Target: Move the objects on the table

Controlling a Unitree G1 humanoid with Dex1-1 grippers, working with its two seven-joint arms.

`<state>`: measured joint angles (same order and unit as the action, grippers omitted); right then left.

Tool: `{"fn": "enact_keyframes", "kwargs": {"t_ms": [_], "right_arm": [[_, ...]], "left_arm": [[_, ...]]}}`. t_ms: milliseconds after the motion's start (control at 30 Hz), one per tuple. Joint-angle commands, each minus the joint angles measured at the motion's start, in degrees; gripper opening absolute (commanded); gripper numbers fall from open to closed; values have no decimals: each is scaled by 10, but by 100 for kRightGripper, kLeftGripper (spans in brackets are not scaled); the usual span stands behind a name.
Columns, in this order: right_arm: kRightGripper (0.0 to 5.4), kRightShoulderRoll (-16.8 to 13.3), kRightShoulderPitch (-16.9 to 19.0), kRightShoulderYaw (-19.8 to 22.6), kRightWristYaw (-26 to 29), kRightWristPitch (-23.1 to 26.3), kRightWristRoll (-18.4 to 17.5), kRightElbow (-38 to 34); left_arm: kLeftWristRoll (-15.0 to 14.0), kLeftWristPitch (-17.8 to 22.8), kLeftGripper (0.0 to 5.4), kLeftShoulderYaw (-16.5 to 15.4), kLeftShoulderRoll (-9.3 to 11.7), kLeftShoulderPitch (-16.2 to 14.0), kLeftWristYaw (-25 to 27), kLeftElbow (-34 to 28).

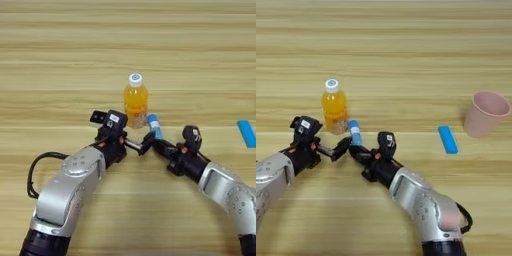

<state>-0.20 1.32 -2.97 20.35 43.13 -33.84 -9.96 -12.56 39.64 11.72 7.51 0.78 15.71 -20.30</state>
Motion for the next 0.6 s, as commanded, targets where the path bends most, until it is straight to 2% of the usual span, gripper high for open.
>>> {"fn": "enact_keyframes", "kwargs": {"t_ms": [33,267,433,600], "right_arm": [[94,-8,7,-7,3,5,1,-11],[170,-21,15,-14,26,-10,-6,-47],[224,-29,16,-10,37,-47,1,-70],[272,-37,26,-25,56,-72,-3,-100]], "left_arm": [[5,-6,540,0,1,6,-3,13],[7,-13,540,0,0,7,-4,19],[7,-20,540,1,-1,8,-5,20],[6,-24,540,1,0,9,-6,24]]}}
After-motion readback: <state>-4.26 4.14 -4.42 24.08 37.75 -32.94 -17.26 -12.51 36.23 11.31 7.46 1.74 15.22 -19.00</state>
